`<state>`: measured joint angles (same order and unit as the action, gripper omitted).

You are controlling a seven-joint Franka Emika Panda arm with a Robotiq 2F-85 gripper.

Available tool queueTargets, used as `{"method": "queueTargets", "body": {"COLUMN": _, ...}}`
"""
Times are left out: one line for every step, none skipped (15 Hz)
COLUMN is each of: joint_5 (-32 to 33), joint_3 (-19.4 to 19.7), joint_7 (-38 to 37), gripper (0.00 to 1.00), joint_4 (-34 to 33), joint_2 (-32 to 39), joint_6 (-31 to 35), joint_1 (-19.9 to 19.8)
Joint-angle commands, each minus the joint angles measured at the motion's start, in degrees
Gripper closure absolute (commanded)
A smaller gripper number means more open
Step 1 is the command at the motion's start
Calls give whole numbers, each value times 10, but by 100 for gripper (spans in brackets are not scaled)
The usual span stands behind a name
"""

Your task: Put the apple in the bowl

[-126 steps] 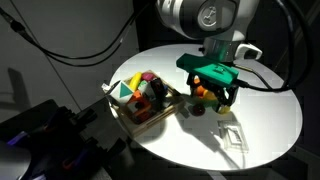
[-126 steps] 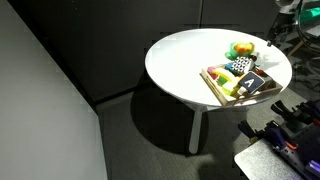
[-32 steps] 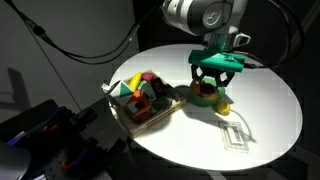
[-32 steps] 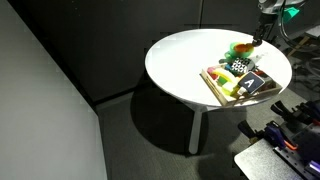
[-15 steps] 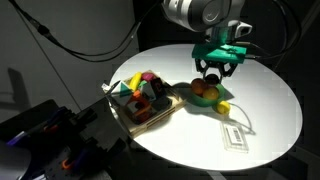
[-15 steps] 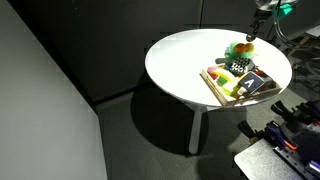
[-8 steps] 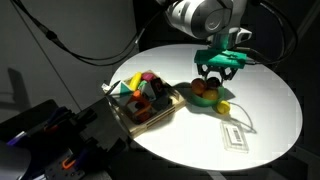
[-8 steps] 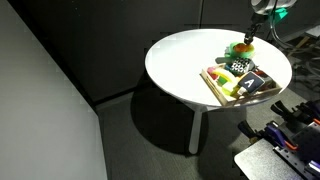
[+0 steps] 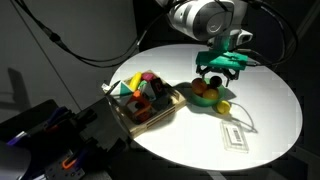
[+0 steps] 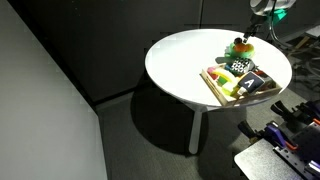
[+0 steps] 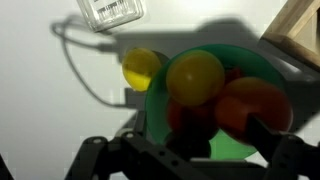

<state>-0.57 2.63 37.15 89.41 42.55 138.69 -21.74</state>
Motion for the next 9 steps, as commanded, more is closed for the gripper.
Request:
{"method": "queueTargets", "body": {"joint_5": 6, "joint_3": 3, "joint_7": -15, "gripper": 0, "joint_4": -9, "joint_2": 1, "joint_6": -13, "joint_1": 0}}
{"method": "queueTargets", "body": {"joint_5": 6, "joint_3": 2, "joint_7": -13, "gripper": 0, "joint_4": -6, "joint_2": -2, "joint_6": -14, "joint_1": 0}}
{"method": "queueTargets", "body": {"joint_5": 5, "joint_3": 3, "joint_7": -15, "gripper": 0, "joint_4": -1, "joint_2": -6, "joint_6": -15, "joint_1": 0}}
{"method": "queueTargets", "body": {"joint_5": 6, "joint_3": 4, "joint_7": -17, "gripper": 0, "joint_4": 3, "joint_2": -9, "joint_6": -17, "joint_1": 1}}
{"method": "queueTargets", "body": {"joint_5": 5, "joint_3": 4, "joint_7": -18, "gripper": 0, "joint_4": 7, "joint_2": -11, "joint_6": -20, "joint_1": 1}}
{"method": "queueTargets", "body": {"joint_5": 5, "joint_3": 5, "joint_7": -23, "gripper": 0, "joint_4": 11, "joint_2": -14, "joint_6": -27, "joint_1": 2}}
{"method": "queueTargets", "body": {"joint_5": 6, "joint_3": 5, "joint_7": -26, "gripper": 0, "joint_4": 13, "joint_2": -16, "joint_6": -32, "joint_1": 3}}
{"method": "queueTargets", "body": {"joint_5": 5, "joint_3": 7, "joint_7": -33, "gripper": 0, "joint_4": 17, "joint_2": -17, "joint_6": -35, "joint_1": 4}}
{"method": "queueTargets", "body": {"joint_5": 6, "joint_3": 9, "joint_7": -40, "gripper": 0, "joint_4": 20, "joint_2": -19, "joint_6": -38, "joint_1": 5}}
